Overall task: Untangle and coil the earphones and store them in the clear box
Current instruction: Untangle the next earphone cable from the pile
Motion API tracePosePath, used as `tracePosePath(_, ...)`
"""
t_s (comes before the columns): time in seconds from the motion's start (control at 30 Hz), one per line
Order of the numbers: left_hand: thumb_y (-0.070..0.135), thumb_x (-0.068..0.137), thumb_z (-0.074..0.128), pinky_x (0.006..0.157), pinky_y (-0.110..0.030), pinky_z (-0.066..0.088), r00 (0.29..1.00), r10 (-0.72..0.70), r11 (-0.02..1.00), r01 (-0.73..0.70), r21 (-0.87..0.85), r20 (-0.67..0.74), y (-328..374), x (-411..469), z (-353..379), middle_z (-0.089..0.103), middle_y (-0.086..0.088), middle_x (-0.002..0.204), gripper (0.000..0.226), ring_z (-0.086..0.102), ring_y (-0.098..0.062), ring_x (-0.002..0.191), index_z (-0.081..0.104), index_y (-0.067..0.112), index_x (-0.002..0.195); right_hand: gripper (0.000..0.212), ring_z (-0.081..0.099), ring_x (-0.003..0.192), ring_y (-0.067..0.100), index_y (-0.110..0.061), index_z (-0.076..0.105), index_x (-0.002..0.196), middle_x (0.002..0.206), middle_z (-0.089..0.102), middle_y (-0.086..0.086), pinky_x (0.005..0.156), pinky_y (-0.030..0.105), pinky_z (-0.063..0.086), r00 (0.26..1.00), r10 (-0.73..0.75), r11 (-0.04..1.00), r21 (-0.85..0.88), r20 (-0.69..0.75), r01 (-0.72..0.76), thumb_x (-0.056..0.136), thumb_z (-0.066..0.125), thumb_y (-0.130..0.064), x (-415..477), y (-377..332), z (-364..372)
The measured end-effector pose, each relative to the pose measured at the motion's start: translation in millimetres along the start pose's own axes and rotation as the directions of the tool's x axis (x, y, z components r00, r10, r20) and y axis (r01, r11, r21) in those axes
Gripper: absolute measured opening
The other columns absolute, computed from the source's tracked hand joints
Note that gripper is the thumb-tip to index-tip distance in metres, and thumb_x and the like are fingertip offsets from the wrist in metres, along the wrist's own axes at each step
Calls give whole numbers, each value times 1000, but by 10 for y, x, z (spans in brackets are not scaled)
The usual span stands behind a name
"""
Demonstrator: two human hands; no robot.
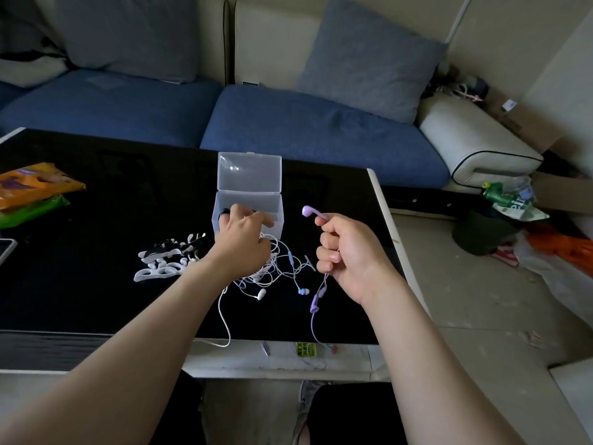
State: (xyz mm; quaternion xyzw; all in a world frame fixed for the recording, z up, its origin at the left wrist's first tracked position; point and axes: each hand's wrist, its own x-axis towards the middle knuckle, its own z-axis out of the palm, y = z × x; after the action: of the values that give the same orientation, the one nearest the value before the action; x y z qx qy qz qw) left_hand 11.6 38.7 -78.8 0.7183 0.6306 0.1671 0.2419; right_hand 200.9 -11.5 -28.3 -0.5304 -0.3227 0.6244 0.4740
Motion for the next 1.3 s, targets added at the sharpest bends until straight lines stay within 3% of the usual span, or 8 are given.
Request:
tracePosePath(0.1, 15, 90, 64, 107, -33, 40, 986, 169, 984, -169, -53, 3, 117, -104, -49, 55, 6, 130, 37, 47, -19, 132, 71, 31, 123, 32, 27, 48, 11, -13, 69, 100, 57, 28, -4, 49, 26, 30, 1000, -10, 991, 131, -12, 12, 106, 37, -5, -43, -27, 3)
tracePosePath(0.2, 6, 88, 63, 83, -16, 50, 892, 313, 933, -224, -282, 326, 265, -260, -67, 69, 11, 108, 41, 67, -1, 101, 72, 36, 114, 29, 27, 47, 10, -14, 66, 105, 56, 29, -4, 47, 25, 33, 999, -22, 937, 349, 30, 10, 108, 38, -6, -73, -65, -6)
tracePosePath(0.33, 14, 98, 70, 110, -30, 50, 722, 378, 909, -169, -382, 579, 336, -373, 27, 75, 9, 121, 22, 67, -12, 121, 75, 28, 115, 37, 29, 46, 9, -18, 70, 100, 57, 27, -5, 45, 22, 37, 994, -80, 810, 585, 72, 23, 108, 37, -5, -120, -88, -34)
tracePosePath(0.47, 30, 98, 69, 118, -52, 44, 763, 353, 864, -45, -501, 542, 293, -402, 8, 80, -6, 113, 17, 70, -24, 120, 73, 15, 105, 28, 39, 49, 12, -15, 61, 95, 61, 34, -2, 52, 26, 48, 993, -92, 767, 631, -78, 121, 110, 40, -6, -136, -98, -84)
tracePosePath(0.63, 19, 105, 62, 80, -44, 63, 874, 230, 717, 145, -682, 427, 308, -464, -116, 64, -12, 76, 14, 60, -22, 64, 68, 7, 100, 20, 78, 77, 30, -19, 62, 118, 82, 66, 10, 83, 50, 66, 940, -85, 984, 118, -329, 131, 115, 43, -18, -118, 29, -309)
tracePosePath(0.73, 24, 107, 54, 51, -28, 36, 929, 82, 755, 178, -631, 360, 279, -466, -165, 73, -14, 79, 23, 39, -17, 53, 71, 11, 116, 19, 81, 77, 30, -20, 63, 117, 104, 72, 18, 75, 48, 68, 933, -33, 989, -146, -358, -22, 115, 44, -17, -147, 121, -443)
tracePosePath(1.03, 44, 100, 67, 44, -22, 31, 947, -7, 896, 148, -419, 321, 187, -493, -191, 44, -10, 69, 37, 31, -19, 56, 84, 18, 80, 22, 65, 62, 8, -23, 65, 119, 104, 75, 8, 50, 19, 45, 896, -315, 706, -708, -314, 0, 107, 51, -10, -80, 298, -693)
tracePosePath(1.3, 34, 110, 55, 53, -28, 33, 915, 154, 658, 187, -730, 374, 322, -528, -222, 38, -4, 64, 34, 32, -16, 53, 71, 5, 101, 14, 63, 73, 6, -19, 71, 108, 87, 68, -5, 55, 12, 40, 925, -332, 574, -818, -184, 43, 108, 60, -27, -166, 224, -582)
